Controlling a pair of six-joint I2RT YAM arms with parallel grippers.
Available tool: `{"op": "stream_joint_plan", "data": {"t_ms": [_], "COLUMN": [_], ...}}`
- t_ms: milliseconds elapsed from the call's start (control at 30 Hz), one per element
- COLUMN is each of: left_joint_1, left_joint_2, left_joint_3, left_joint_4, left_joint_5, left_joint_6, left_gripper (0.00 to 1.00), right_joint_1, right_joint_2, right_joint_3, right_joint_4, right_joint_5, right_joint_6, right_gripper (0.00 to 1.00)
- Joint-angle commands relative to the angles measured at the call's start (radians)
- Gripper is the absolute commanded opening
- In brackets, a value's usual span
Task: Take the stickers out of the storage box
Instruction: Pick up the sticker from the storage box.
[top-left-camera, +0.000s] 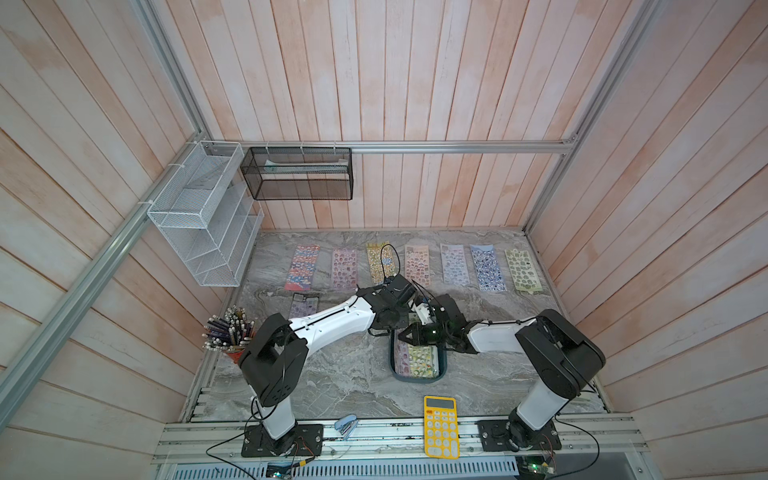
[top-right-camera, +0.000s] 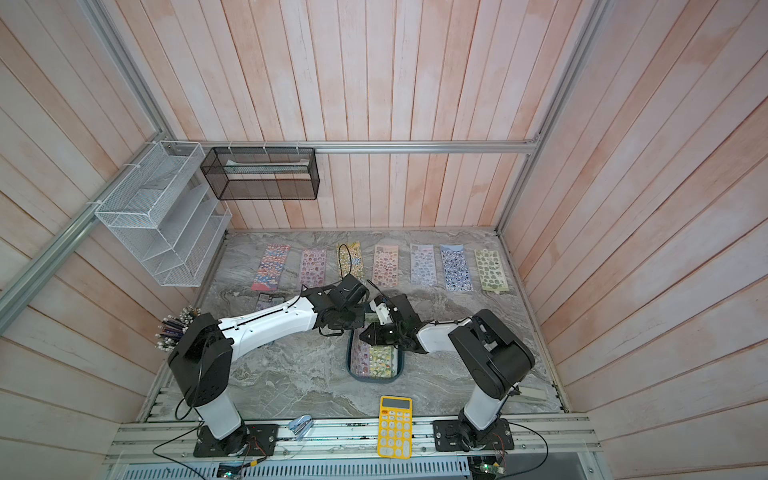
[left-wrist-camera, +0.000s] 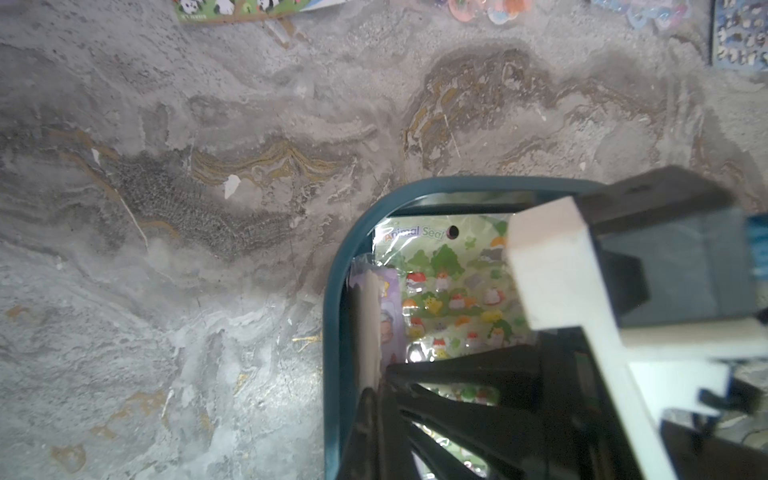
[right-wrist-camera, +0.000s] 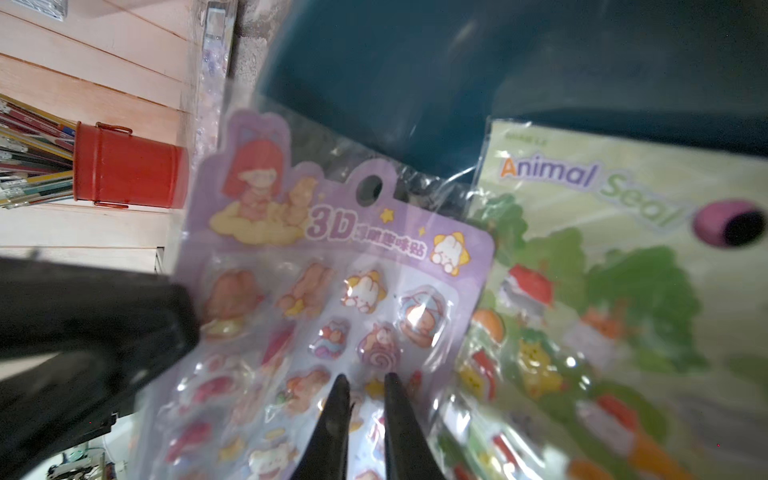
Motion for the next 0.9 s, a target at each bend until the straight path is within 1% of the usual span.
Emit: {"op": "stream_joint_plan", "data": {"t_ms": [0,233,400,500,600,767,867], "left_joint_1": [-0.005,0.01,0.049,0.076,0.104,0.167,0.213], "left_joint_2": [-0.01,-0.04,-0.094,-0.154,-0.217,-0.326,-0.38], "left_joint_3": [0.009,-0.011,-0.049,-0.081,-0.105,-0.15,-0.177], "left_joint_4": [0.015,0.039,0.12,0.178,0.235,0.35,0.42], "left_joint_5": [0.025,0.045,0.131,0.171,0.203,0.282,0.344], "left_joint_6": [-0.002,-0.013,-0.025,-0.022,0.002,0.023,0.018], "left_gripper": [0.0,0.0,0.0,0.0,0.0,0.0,0.0], "right_joint_1": [-0.005,-0.008,-0.019,-0.051,-0.102,-0.163,-0.172], "right_joint_2": [-0.07,-0.181,-0.256,-0.319,-0.409,-0.558,-0.622], "right_joint_3": [0.02,0.078,0.096,0.09,0.048,-0.012,-0.025], "right_joint_4": [-0.109,-0.262,-0.34,-0.359,-0.305,-0.17,-0.11], "right_joint_5": [0.067,0.178,0.247,0.259,0.208,0.058,0.001], "right_joint_6": [-0.058,-0.121,-0.148,-0.16,-0.176,-0.179,-0.166], "right_gripper": [0.19,0.22,0.26,0.3,0.37,0.58,0.67]}}
